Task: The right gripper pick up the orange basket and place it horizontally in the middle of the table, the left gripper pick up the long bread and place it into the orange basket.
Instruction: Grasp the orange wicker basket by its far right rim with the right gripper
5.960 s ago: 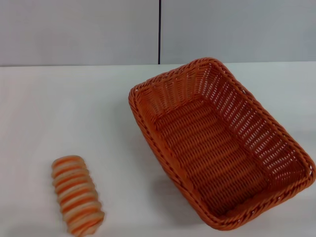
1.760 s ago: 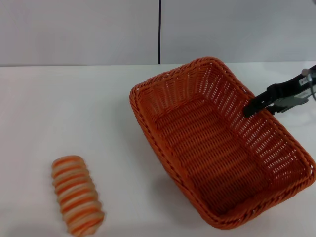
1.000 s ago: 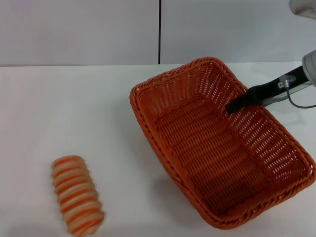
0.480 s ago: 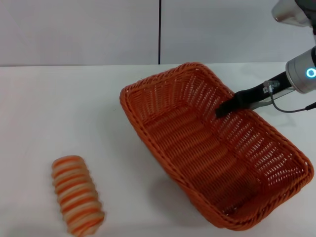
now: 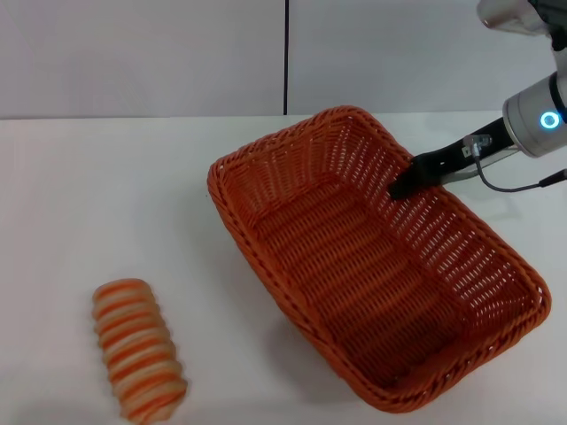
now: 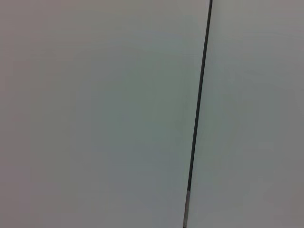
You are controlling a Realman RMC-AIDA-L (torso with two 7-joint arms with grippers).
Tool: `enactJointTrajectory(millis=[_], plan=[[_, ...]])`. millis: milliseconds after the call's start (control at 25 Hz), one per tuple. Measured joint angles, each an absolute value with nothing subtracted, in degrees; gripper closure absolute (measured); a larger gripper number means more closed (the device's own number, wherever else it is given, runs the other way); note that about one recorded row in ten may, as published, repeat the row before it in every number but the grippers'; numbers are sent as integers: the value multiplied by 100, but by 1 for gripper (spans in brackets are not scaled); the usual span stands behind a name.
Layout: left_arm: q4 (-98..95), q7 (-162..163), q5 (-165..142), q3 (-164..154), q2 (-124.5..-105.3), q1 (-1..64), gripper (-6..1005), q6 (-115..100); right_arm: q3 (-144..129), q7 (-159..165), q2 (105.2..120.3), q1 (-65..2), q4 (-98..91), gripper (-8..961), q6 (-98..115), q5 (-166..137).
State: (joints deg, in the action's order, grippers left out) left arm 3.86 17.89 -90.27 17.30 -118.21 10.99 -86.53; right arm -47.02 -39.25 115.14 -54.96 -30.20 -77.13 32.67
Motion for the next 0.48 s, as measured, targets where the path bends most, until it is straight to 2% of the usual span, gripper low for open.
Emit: enactJointTrajectory(millis=[400, 480], plan=[[386, 1777, -9026, 1741, -11821, 1079, 346, -8633, -4712, -4920, 11584, -5612, -3372, 830, -8121, 3429], [386, 1784, -9026, 1741, -11821, 1058, 346, -8641, -4715, -5198, 11584, -5660, -3669, 829, -8388, 3437]])
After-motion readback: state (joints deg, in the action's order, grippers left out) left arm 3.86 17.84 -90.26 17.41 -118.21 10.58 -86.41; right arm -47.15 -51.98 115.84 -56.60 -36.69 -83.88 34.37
